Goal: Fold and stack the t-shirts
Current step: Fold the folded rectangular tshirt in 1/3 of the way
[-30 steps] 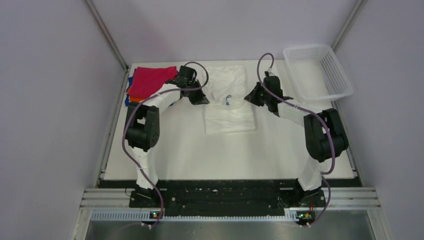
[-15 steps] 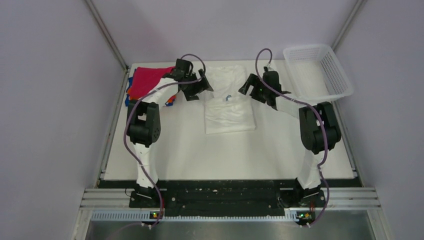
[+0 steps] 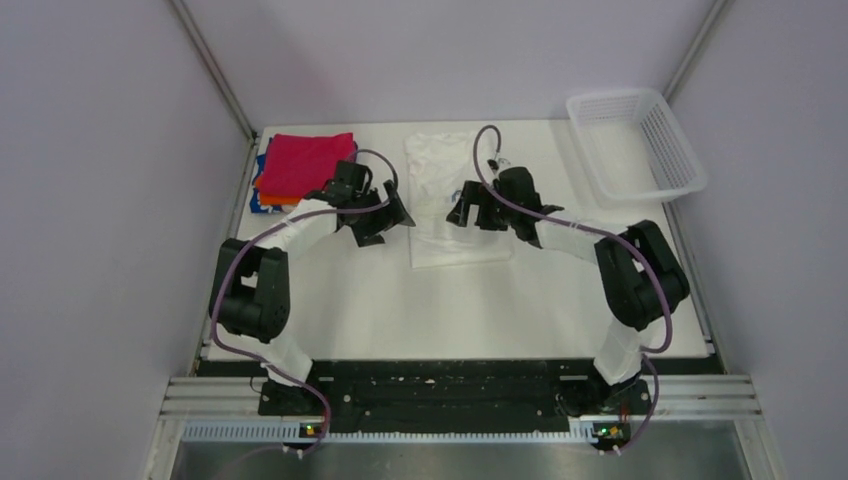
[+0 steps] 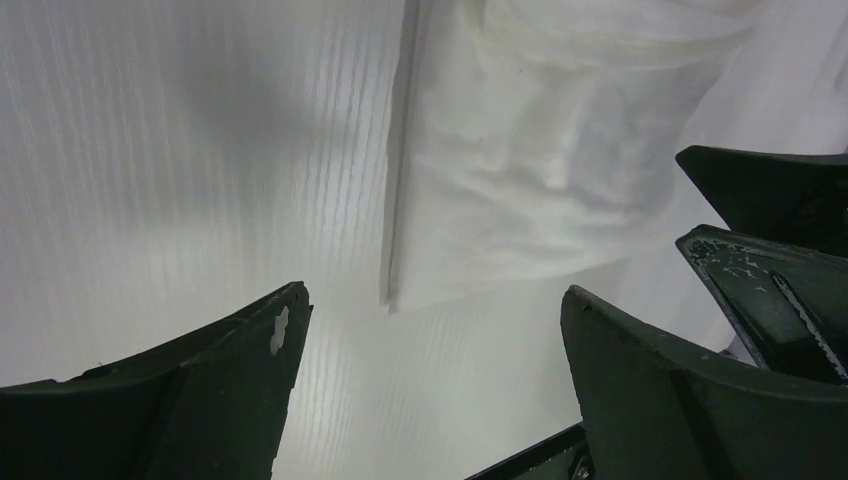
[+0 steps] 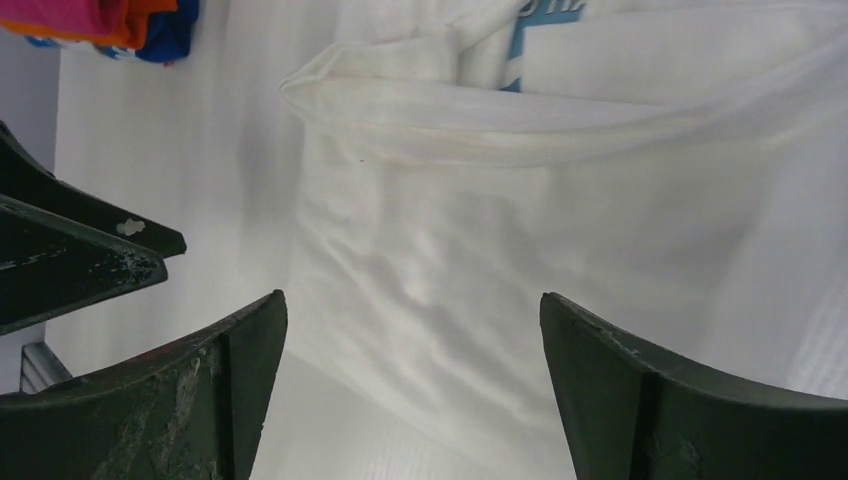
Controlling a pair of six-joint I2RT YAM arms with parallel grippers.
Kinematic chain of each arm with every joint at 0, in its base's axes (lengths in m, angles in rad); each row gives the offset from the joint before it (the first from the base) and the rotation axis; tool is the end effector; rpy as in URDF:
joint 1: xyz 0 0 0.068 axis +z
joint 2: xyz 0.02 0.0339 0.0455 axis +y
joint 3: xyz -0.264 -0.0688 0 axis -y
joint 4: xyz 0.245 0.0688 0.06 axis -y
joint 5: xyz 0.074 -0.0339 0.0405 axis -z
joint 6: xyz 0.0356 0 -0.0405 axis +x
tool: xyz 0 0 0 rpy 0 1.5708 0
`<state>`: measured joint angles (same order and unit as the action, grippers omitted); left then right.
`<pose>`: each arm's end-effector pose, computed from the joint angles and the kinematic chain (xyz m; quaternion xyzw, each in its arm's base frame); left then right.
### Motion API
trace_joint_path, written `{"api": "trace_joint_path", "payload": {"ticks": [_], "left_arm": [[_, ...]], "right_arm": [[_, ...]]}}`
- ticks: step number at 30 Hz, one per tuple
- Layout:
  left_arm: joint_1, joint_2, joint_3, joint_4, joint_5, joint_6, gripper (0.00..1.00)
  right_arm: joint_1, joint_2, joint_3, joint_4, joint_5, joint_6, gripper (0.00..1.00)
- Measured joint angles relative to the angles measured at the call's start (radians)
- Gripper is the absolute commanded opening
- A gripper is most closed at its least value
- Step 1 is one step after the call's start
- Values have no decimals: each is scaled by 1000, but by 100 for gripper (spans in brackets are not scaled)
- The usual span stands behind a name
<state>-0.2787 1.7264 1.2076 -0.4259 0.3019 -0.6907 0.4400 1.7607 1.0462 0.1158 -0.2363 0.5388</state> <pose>0.3496 -0.1111 0.2174 -0.1471 0.9302 -0.2684 0.2027 0.3438 0.1711 0.1963 -0.0116 0.8797 0.3101 0.3604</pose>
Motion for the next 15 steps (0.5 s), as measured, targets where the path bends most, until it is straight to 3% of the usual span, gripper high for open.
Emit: {"api": "trace_joint_path", "payload": {"ticks": [6,15], "left_arm": [[-3,-95,-137,18,-3,-17,99],[-3,-105,-169,22,-8,-18,99]], "right_arm": [[49,129,86,29,-31,-5,95],[40,335,351,33,80,27,96]]}}
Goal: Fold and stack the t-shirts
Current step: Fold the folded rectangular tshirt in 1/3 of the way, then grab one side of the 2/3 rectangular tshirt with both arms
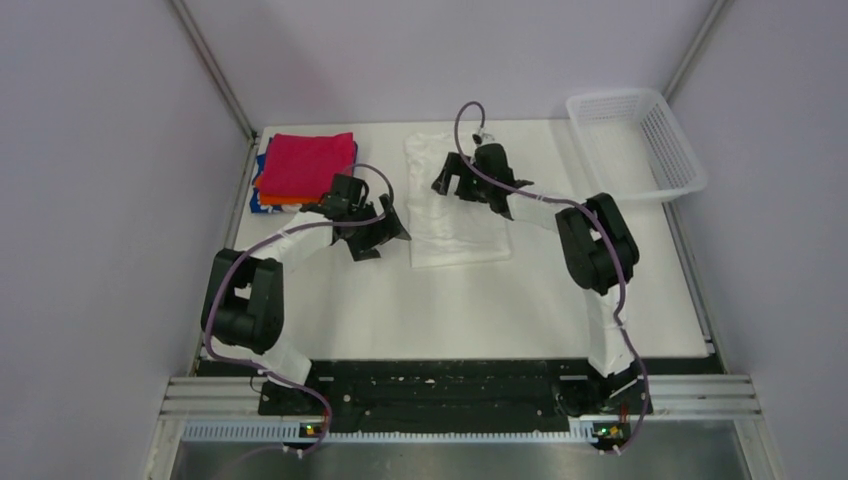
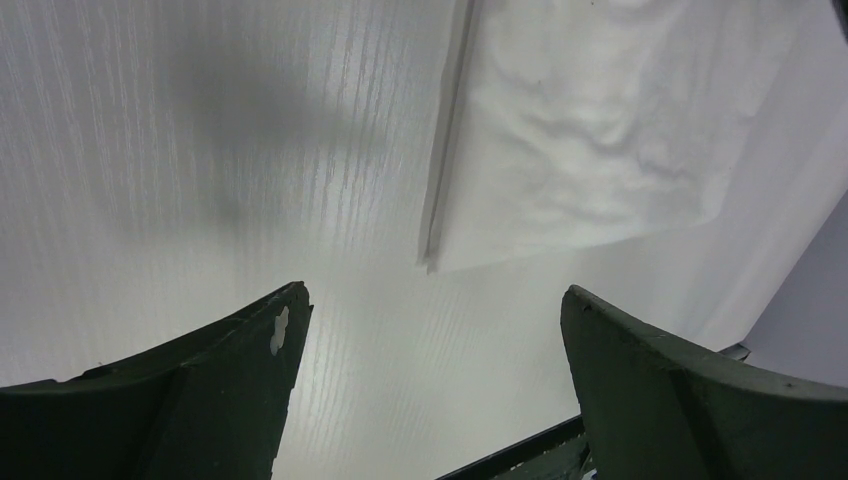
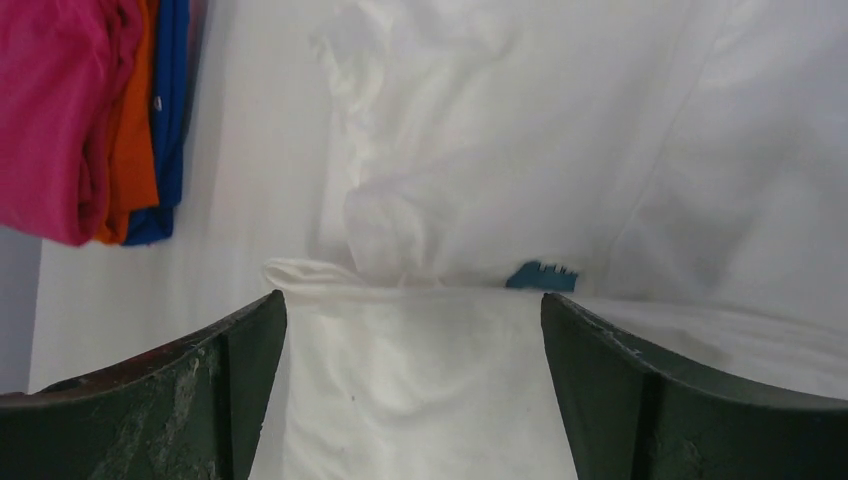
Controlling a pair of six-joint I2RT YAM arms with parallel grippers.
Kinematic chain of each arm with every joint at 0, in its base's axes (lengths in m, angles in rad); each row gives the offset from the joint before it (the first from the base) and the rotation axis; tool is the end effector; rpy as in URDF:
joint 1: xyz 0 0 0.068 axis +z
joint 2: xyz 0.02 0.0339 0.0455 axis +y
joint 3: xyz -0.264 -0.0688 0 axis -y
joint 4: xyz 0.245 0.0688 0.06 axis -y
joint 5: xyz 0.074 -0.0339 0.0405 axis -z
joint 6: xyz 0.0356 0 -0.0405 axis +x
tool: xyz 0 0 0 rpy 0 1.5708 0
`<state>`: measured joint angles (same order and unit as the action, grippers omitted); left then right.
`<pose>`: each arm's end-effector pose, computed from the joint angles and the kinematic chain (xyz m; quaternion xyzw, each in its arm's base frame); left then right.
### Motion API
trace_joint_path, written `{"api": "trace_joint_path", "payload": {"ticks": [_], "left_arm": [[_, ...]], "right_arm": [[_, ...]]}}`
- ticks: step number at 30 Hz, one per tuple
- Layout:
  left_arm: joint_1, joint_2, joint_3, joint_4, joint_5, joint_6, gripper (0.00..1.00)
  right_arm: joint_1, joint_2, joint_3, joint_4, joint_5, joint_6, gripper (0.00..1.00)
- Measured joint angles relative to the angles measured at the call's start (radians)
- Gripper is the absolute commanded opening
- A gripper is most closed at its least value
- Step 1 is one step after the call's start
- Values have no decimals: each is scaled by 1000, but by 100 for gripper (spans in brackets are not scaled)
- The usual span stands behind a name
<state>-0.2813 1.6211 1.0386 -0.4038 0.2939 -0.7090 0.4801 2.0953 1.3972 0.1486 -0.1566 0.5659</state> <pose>0.3147 -0.1017 0.2024 -0.1598 0.9347 -0.2588 0.1841 0.4157 0.2227 0.1735 -0.0009 0.8706 0.3025 0.3880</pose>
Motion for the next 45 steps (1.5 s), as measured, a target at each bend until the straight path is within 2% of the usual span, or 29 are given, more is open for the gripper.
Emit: {"api": "trace_joint_path", "payload": {"ticks": [4,9,13,20,22,26,31,34,39,42,43,45], "left_arm": [[0,0,-1,1,0,-3,99],[-7,0,-1,8,0,-10,99],[-39,10,-2,27,1,-25,91],[-97,86,-14,69,5,-53,72],[-105,120,-16,76,6,-62,66],[-112,144,-17,100,22,-85,48],[-124,162,-18,116,22,-100,39],[-141,163,-18,115,9,-104,25],[-153,172,-19,112,-19,-108,0],[-153,173,-19,114,-23,-111,0],[-153,174,-19,114,-22,-112,0],[-153,175,-17,115,-23,-112,0]], "right_arm": [[-25,27,83,2,61,52,98],[-71,-6,38,8,96,74,99],[-99,-172,-174,-3,109,65,99],[-143,-585,-581,-24,112,73,97],[-150,-640,-645,-35,110,88,93],[-151,-653,-698,-53,71,120,80],[-149,-641,-724,-56,23,161,73],[-143,-625,-724,-63,23,170,70],[-116,-573,-724,-79,43,173,58],[-109,-556,-722,-73,67,179,51],[-108,-555,-722,-71,73,180,46],[-107,-547,-722,-67,93,188,30]]}}
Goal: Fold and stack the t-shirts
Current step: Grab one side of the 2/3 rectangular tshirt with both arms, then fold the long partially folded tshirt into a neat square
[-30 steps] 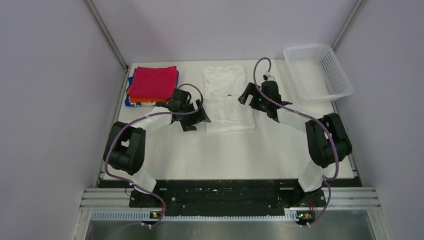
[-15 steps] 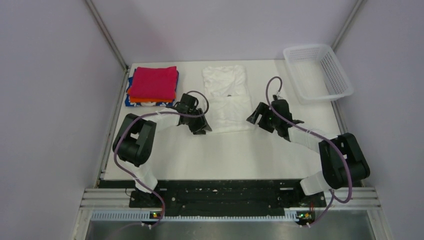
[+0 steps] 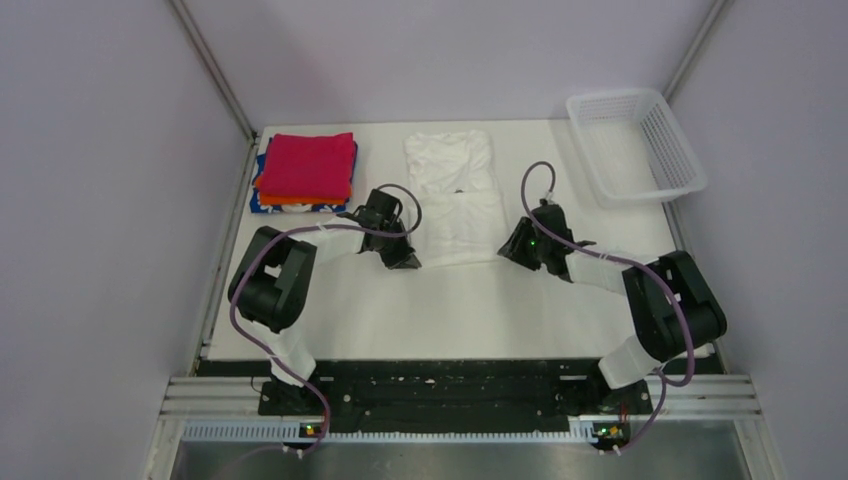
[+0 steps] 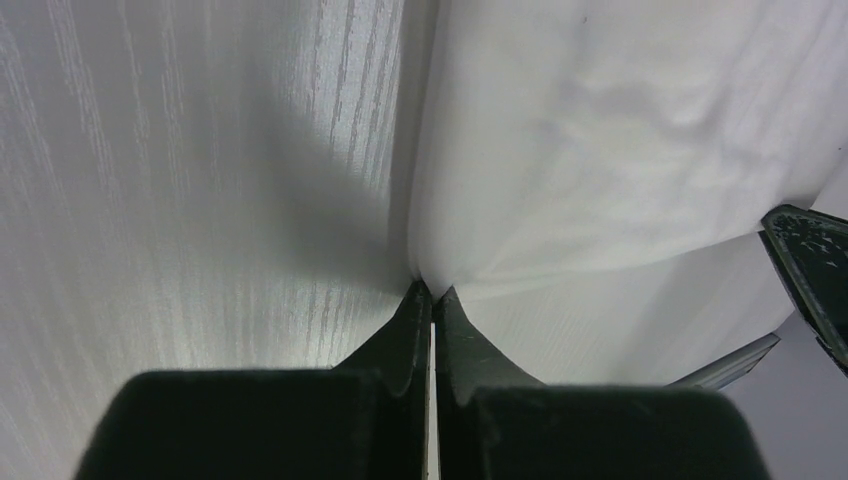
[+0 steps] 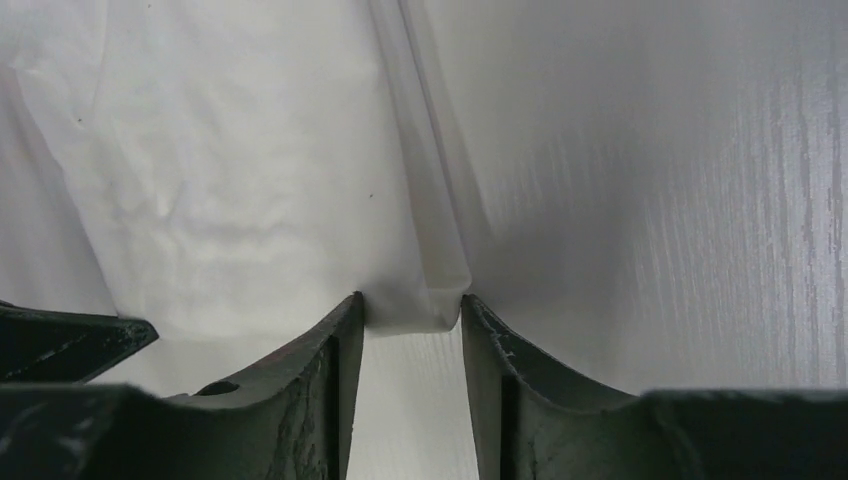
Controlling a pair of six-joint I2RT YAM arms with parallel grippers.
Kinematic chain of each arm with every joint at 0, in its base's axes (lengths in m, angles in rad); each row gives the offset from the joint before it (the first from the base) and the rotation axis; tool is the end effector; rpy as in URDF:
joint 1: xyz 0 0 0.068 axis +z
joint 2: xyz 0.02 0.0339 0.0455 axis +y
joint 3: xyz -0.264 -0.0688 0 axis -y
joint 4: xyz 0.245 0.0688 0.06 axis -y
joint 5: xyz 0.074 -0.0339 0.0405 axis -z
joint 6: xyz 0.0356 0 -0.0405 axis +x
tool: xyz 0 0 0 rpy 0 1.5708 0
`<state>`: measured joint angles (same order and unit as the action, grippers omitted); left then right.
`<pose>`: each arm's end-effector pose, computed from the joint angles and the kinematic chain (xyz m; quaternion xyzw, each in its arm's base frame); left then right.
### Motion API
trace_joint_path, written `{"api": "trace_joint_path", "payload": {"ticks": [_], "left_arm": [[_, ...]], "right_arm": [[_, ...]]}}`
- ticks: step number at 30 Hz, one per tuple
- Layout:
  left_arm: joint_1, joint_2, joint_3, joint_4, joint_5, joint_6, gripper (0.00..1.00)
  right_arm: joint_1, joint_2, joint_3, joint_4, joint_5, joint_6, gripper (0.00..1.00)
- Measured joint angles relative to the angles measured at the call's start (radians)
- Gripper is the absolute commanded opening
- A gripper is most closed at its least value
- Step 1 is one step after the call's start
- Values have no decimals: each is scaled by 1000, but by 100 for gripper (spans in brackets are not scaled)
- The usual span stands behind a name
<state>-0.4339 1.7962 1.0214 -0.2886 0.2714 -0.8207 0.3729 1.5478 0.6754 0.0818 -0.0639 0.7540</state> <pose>0.3123 -0.1552 0.1476 -0.1510 0.9477 -0.2520 0.1245 0.2734 0.1094 0.1505 0.1632 0.9100 0.2280 0.3055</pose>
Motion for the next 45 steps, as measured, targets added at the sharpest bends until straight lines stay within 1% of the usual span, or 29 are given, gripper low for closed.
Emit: {"api": "trace_joint_path", "payload": {"ticks": [2,3,4,9,12,14,17,21,24,26,28,30,33,37,45], "left_arm": [[0,0,0,1,-1,0,0],[0,0,0,1,-3,0,0],[0,0,0,1,-4,0,0],[-3,-22,-27,17,-15,0,0],[-13,-94,-100,14,-45,1,0],[-34,-182,-171,-13,-73,0,0],[-92,-326,-239,-79,-110,-6,0],[-172,-526,-263,-182,-141,-20,0],[-183,-655,-258,-225,-160,-18,0],[-183,-706,-244,-235,-181,-13,0],[-179,-723,-221,-226,-199,0,0],[-164,-705,-185,-216,-206,14,0],[-118,-626,-93,-197,-213,40,0],[-46,-478,67,-172,-206,86,0],[52,-156,379,-132,-161,152,0]], "right_arm": [[0,7,0,0,11,2,10],[0,12,-1,-2,13,6,2],[1,16,-1,-4,17,9,0],[18,3,-21,-7,18,16,0],[42,-80,-74,-47,6,14,0],[66,-182,-122,-91,-22,10,0],[99,-385,-188,-169,-97,-1,0],[111,-606,-211,-262,-196,-2,0],[111,-714,-200,-311,-225,-5,0],[111,-729,-169,-332,-226,-15,0],[101,-705,-122,-337,-226,-22,0],[82,-665,-83,-319,-230,-25,0],[27,-600,-38,-271,-237,-22,0],[-46,-474,48,-200,-240,-16,0],[-130,-244,213,-84,-248,-20,0]]}}
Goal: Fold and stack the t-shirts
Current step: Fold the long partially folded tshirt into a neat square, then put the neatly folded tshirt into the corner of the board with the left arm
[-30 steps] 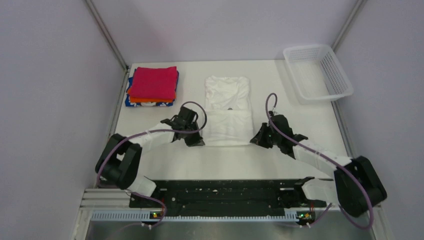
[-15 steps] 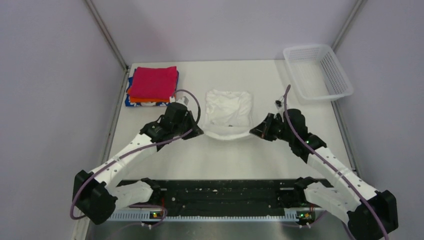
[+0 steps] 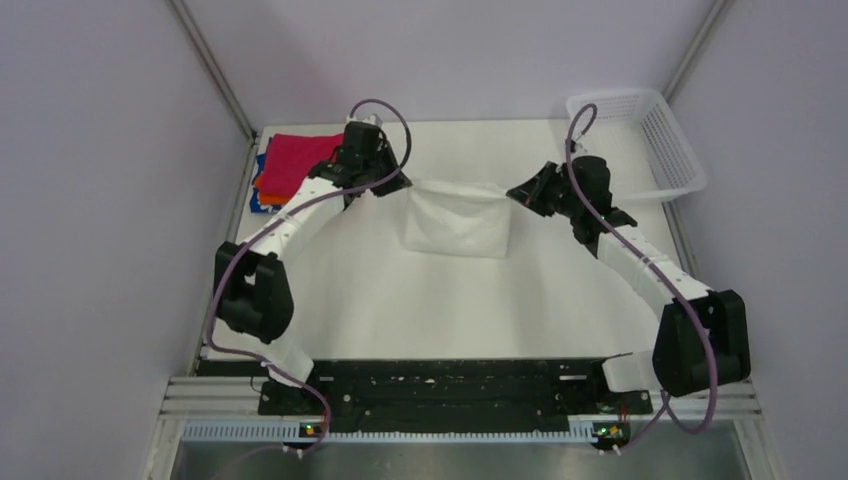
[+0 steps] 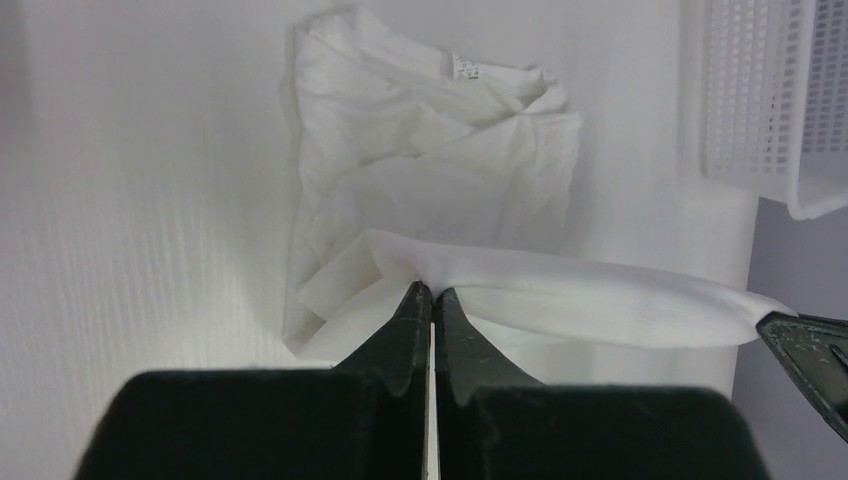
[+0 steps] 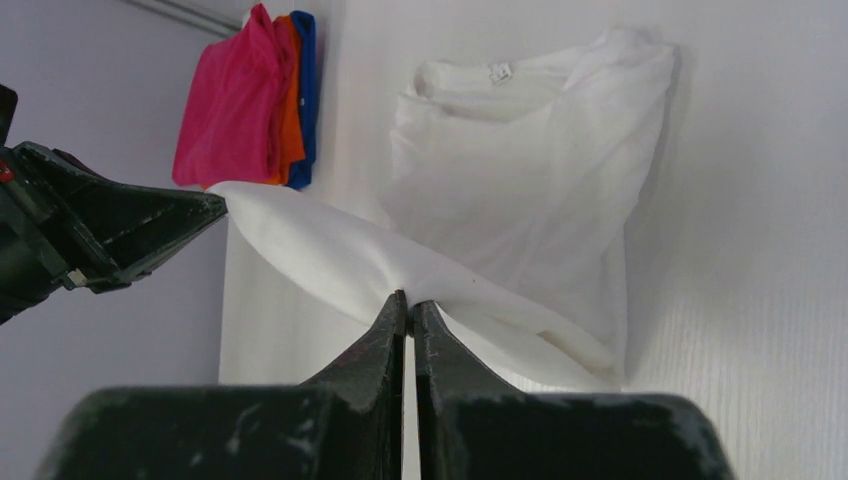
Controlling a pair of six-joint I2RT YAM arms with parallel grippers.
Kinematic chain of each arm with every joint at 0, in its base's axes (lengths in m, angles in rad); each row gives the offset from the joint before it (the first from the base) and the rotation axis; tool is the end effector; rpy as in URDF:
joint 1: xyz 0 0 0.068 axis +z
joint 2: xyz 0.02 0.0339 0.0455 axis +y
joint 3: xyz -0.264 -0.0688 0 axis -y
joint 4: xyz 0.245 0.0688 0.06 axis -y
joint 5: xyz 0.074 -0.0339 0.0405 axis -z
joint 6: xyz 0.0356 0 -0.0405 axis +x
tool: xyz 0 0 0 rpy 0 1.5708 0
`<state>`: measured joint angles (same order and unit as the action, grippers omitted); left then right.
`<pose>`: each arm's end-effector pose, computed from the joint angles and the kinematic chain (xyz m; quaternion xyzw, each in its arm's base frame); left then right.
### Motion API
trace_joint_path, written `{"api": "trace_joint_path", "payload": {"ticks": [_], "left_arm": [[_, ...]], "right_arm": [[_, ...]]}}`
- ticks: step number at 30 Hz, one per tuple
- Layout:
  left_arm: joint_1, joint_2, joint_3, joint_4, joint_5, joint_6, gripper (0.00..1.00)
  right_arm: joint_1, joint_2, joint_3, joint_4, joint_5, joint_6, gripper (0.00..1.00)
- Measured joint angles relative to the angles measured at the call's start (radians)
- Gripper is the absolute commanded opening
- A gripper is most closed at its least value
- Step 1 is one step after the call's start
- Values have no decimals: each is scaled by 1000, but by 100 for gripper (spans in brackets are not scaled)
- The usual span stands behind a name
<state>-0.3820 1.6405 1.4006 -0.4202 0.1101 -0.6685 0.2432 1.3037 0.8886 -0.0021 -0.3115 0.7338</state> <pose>0.3484 -0.1442 0.3099 -0.1041 0.8910 -0.2629 0.3551 0.2860 0.0822 0.2805 0.1190 0.8238 0.3676 0.4147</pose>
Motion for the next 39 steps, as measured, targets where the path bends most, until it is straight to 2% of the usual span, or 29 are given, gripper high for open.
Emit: {"api": "trace_joint_path", "payload": {"ticks": [13,14,15,16,20,21,22,25,28,31,34,37,38,39], "left_arm": [[84,449,410,-29,73,43,0],[87,487,445,-39,77,43,2],[90,532,492,-51,80,43,8],[92,571,526,-53,82,43,20],[100,724,663,-84,69,45,80],[102,742,676,-90,67,46,94],[106,752,679,-98,65,48,98],[116,748,666,-121,61,47,98],[122,687,561,-77,70,55,99],[125,605,413,-51,99,70,98],[116,582,355,-51,119,84,98],[102,585,356,-45,131,99,89],[96,595,367,-55,134,102,83],[90,604,383,-61,137,105,73]], "right_arm": [[-87,484,242,192,-72,-3,0],[-89,525,262,204,-72,-2,0],[-92,572,288,210,-69,1,1],[-94,608,309,219,-66,2,13],[-104,781,444,220,-58,-10,85],[-105,805,466,218,-55,-3,95],[-108,827,489,215,-56,-12,98],[-114,828,499,196,-58,-34,99],[-116,777,455,206,-52,-46,99],[-116,661,341,201,-42,-56,99],[-116,514,220,204,-33,-63,99],[-115,356,90,212,-20,-68,99],[-115,307,54,211,-14,-69,99],[-115,257,18,211,-3,-72,99]]}}
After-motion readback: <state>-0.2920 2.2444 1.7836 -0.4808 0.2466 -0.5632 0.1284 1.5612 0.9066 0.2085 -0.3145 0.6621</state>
